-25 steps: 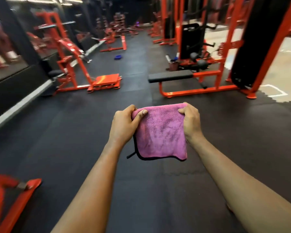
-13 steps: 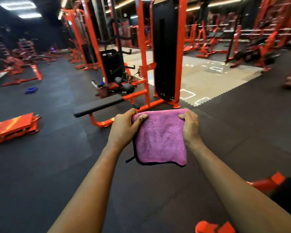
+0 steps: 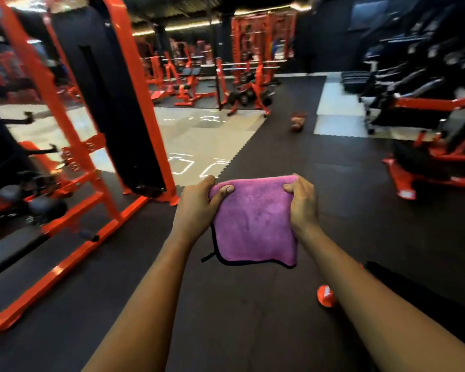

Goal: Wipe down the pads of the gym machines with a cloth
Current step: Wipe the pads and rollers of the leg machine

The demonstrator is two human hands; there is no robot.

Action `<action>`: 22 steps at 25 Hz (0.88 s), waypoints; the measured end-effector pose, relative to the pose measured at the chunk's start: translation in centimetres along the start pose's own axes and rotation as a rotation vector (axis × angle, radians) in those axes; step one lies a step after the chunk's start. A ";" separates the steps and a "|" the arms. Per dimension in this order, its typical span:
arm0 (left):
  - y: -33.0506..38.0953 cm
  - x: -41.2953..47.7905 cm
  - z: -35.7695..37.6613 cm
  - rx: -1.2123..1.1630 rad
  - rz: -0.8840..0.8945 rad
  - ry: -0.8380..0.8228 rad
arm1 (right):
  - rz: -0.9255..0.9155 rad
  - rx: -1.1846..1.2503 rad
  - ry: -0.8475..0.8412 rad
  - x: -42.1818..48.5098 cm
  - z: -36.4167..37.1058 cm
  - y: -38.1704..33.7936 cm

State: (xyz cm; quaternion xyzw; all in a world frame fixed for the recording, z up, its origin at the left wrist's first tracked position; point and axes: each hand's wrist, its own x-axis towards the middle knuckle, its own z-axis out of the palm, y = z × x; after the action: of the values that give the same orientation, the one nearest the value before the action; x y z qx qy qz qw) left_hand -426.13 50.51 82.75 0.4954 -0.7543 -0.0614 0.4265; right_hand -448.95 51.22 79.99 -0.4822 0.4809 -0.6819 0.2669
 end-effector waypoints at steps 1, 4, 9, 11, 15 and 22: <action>-0.8 3.5 1.7 -0.025 0.027 -0.035 | -0.003 -0.034 0.064 2.5 0.1 0.9; -2.3 12.3 7.4 -0.077 0.146 -0.101 | -0.011 -0.104 0.237 8.9 -0.5 3.1; -1.3 23.0 19.5 -0.224 0.279 -0.251 | -0.003 -0.164 0.489 18.3 -5.5 8.2; -0.7 27.0 25.3 -0.278 0.331 -0.295 | 0.011 -0.196 0.569 22.6 -8.4 11.2; 1.2 36.1 36.3 -0.322 0.409 -0.349 | 0.006 -0.212 0.625 32.5 -13.9 16.1; 8.0 51.3 53.9 -0.439 0.493 -0.416 | -0.016 -0.274 0.759 49.0 -24.1 20.1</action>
State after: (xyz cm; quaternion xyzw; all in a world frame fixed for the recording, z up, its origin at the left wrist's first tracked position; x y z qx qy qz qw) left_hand -477.08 -4.25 82.89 0.1734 -0.8901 -0.2161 0.3620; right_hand -492.19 12.38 79.55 -0.2308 0.6279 -0.7433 -0.0015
